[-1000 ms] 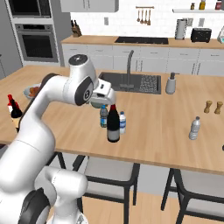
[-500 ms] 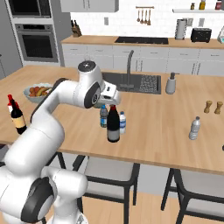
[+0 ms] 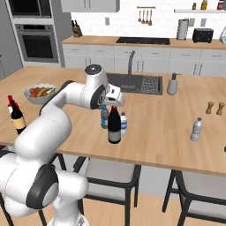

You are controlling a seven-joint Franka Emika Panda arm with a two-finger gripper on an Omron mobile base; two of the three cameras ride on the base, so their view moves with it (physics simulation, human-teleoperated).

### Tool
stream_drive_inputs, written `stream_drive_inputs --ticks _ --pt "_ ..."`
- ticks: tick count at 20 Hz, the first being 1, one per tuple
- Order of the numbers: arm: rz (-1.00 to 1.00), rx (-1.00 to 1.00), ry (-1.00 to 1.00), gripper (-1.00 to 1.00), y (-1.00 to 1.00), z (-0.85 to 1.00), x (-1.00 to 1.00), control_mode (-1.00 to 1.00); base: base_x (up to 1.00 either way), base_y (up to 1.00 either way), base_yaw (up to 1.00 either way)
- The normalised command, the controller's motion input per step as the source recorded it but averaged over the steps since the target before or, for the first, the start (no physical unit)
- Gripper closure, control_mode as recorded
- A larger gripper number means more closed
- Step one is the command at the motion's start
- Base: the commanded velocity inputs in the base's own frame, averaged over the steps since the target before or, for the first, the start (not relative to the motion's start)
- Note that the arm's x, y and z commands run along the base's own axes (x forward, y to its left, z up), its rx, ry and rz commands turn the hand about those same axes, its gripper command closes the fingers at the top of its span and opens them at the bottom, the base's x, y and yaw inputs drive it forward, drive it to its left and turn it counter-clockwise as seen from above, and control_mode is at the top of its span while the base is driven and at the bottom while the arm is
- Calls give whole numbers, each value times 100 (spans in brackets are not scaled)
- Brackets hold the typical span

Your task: Move the plastic bottles in the middle to the plastics group, and the glass bottles in the middle to the glass group.

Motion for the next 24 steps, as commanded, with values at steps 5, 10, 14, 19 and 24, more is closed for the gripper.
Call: stream_drive_inputs --ticks 5,10,14,19,24 --pt "0 0 0 -100 0 -34 14 -100 0 0 0" --pt "0 0 0 -100 -6 -23 13 -100 0 0 0" --pt "0 0 0 -100 -15 -9 13 -100 0 0 0" --pt "0 0 0 -100 -8 -14 9 -100 0 0 0" --pt "0 0 0 -100 0 -15 8 -100 0 0 0"
